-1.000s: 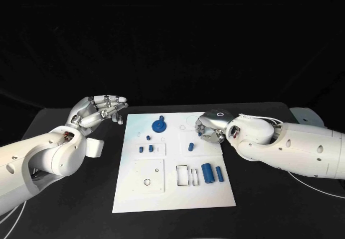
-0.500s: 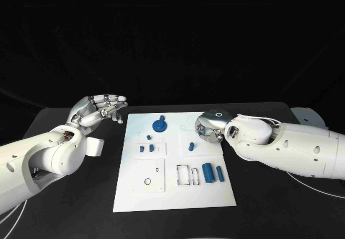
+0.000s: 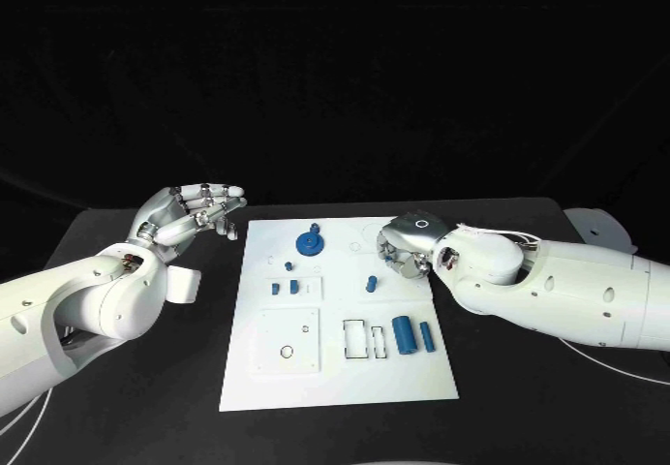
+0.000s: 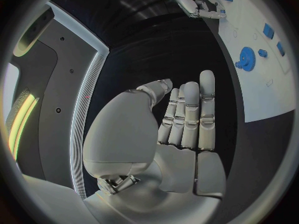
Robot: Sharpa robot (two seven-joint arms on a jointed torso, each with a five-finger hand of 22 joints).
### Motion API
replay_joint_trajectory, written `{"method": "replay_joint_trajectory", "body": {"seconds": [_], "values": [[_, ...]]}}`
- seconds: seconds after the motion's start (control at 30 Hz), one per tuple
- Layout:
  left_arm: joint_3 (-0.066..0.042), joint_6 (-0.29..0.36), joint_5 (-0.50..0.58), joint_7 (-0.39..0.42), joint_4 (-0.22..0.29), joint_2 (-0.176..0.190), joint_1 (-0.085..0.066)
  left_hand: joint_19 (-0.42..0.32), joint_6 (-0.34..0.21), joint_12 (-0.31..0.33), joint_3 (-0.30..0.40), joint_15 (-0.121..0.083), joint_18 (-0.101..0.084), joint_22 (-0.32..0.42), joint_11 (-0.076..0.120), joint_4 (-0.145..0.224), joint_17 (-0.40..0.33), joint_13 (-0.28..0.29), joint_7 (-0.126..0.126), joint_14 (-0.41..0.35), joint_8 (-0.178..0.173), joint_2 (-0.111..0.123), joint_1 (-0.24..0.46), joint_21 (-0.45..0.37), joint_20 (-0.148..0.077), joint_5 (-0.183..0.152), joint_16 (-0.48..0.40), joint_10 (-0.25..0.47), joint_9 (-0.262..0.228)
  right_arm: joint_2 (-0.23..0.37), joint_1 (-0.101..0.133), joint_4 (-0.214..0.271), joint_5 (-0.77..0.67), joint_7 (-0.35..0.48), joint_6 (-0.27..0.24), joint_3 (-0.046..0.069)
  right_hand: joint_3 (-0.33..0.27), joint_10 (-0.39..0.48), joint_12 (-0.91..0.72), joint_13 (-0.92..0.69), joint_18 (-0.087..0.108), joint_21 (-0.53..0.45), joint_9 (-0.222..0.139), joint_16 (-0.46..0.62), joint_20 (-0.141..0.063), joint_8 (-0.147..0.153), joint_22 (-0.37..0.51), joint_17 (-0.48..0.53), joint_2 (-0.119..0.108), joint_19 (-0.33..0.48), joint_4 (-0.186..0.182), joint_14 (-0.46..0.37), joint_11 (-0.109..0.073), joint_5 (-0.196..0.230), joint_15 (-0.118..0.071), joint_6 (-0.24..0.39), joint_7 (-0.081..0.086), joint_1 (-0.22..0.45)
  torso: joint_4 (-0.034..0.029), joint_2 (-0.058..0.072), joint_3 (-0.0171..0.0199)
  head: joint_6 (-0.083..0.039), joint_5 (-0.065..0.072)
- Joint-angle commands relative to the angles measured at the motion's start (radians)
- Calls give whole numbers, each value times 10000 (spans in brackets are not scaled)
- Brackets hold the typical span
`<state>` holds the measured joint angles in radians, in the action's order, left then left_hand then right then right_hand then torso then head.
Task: Assemble the parts on the task board
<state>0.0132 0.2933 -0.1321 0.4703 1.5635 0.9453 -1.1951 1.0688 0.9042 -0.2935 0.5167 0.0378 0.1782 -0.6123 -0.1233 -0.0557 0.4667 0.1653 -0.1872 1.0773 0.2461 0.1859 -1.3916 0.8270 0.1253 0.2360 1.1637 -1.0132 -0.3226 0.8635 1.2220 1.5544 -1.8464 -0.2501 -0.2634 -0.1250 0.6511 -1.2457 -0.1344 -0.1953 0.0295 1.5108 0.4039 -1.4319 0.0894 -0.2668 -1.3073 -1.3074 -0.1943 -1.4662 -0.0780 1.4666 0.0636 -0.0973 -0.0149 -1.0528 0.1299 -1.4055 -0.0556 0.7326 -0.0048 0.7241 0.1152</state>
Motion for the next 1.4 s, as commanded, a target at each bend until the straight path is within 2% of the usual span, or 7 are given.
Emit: {"method": "replay_joint_trajectory", "body": {"seconds": [0.03, 0.6, 0.97, 1.2, 1.27, 1.37, 1.4], "values": [[-5, 11, 80, -48, 23, -2, -2, 57, -57, -42, 5, 34, 65, 9, -3, 58, -14, 7, -34, -48, 37, -4, -89, -41, 2, 37, -46, 70, 18, -25, -88, 2, -353, -220, 29, -57, -2, -122, 37, -15, -178, 66, 14, 62, -69, -69, -2417, -884, 231, -857, 73, 646, -72, -74, -50, -62, -14, -141, 5, -6, 3, 4, 17], [-1, 5, 81, -164, 4, 0, -2, 39, -162, -67, -4, 84, 55, 11, -71, 114, -54, -3, -105, -113, 23, 24, -102, -49, 24, 44, -55, 273, 55, 190, -74, 455, -396, -106, -1117, -14, 30, -159, 87, -36, -195, 148, 51, 112, -76, -89, -2453, -813, 216, -885, 183, 635, -69, -172, -54, -68, -8, -97, 13, 2, 5, -81, 41], [5, 20, 85, -219, -39, 7, -1, 17, -245, -97, -16, 112, 53, 14, -104, 122, -72, -2, -141, -152, 6, 29, -85, -61, 45, 47, -53, 374, 79, 458, 44, 811, -313, -106, -1357, 66, 25, -167, 103, -41, -202, 176, 62, 104, -75, -96, -2465, -818, 210, -894, 193, 637, -67, -151, -51, -74, -7, -62, 7, 0, 0, -102, 32], [11, 20, 114, -236, -49, 31, 2, 4, -281, -113, -23, 126, 53, 17, -119, 122, -82, -1, -157, -174, 1, 29, -72, -68, 56, 46, -54, 422, 89, 805, 163, 1617, -105, -110, -1520, 108, 17, -181, 121, -48, -205, 192, 77, 110, -75, -106, -2472, -807, 202, -900, 211, 636, -71, -112, -52, -82, -12, -26, 33, -2, 2, -123, -45], [12, 22, 120, -235, -51, 31, 5, 0, -295, -120, -25, 130, 53, 18, -124, 124, -85, -1, -161, -181, -2, 29, -70, -71, 61, 46, -54, 440, 93, 827, 176, 1965, -54, -84, -1634, 116, 18, -181, 122, -48, -208, 205, 77, 106, -75, -105, -2477, -811, 201, -904, 213, 637, -71, -111, -52, -81, -12, -26, 41, -5, 9, -144, -115], [13, 20, 133, -229, -68, 4, 13, 0, -295, -120, -25, 130, 53, 18, -124, 124, -85, -1, -161, -181, -2, 29, -70, -71, 61, 46, -54, 440, 93, 721, 162, 2423, 0, -31, -1811, 122, 19, -181, 124, -49, -211, 219, 78, 110, -75, -105, -2483, -806, 201, -909, 217, 636, -72, -111, -53, -81, -12, -27, 4, -13, 10, -151, -212], [13, 20, 138, -227, -73, -4, 15, -2, -301, -124, -25, 132, 53, 19, -127, 124, -87, 0, -164, -185, -2, 27, -68, -72, 63, 46, -53, 448, 95, 673, 147, 2526, 13, -15, -1861, 123, 19, -181, 124, -49, -211, 219, 78, 110, -75, -105, -2483, -806, 201, -909, 217, 636, -72, -111, -53, -81, -12, -27, -5, -17, 10, -153, -288]]}}
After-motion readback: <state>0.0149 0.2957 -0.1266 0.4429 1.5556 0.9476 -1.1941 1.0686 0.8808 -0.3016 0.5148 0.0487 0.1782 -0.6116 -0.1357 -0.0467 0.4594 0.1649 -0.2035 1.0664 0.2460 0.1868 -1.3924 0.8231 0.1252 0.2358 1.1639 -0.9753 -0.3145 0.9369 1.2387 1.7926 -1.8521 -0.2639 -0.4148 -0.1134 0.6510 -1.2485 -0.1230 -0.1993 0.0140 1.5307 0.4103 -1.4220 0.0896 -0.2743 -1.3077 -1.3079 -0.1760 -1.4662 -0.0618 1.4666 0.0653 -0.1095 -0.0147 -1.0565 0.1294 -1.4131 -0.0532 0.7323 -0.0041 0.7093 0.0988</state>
